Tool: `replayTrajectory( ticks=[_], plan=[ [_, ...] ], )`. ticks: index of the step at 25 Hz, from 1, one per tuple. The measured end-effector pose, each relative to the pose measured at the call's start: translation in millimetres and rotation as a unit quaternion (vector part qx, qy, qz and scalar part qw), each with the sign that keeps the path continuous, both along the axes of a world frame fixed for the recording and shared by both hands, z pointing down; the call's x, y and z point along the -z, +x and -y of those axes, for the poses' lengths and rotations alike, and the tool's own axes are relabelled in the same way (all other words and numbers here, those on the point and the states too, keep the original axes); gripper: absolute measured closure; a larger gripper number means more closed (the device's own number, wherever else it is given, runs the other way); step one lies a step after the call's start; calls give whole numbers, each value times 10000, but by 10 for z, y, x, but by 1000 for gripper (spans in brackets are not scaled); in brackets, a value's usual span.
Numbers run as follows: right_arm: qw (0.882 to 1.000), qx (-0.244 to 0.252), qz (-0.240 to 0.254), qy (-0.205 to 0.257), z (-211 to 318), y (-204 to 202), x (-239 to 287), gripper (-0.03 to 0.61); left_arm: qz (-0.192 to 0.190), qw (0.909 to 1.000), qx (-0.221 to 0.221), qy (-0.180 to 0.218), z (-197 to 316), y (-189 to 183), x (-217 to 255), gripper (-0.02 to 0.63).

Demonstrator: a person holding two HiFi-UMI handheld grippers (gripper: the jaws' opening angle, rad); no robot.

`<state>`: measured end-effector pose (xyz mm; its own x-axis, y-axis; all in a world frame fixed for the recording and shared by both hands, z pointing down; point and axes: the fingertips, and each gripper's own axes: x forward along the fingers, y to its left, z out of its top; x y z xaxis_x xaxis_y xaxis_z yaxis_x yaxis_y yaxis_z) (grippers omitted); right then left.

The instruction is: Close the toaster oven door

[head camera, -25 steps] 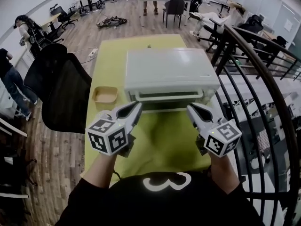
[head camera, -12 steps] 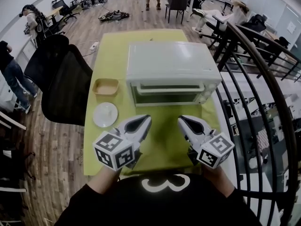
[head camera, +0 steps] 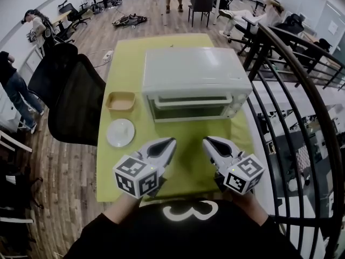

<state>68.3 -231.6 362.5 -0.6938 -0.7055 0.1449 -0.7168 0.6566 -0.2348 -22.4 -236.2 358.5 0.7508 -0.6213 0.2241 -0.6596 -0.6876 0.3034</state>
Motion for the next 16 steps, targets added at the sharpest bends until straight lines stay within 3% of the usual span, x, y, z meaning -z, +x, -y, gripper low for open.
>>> replayTrajectory(
  ticks=[16],
  plan=[
    [9999,-66,-99,-101,-25,164,27,576,130,9999,-45,-47,35,118,37,603]
  ],
)
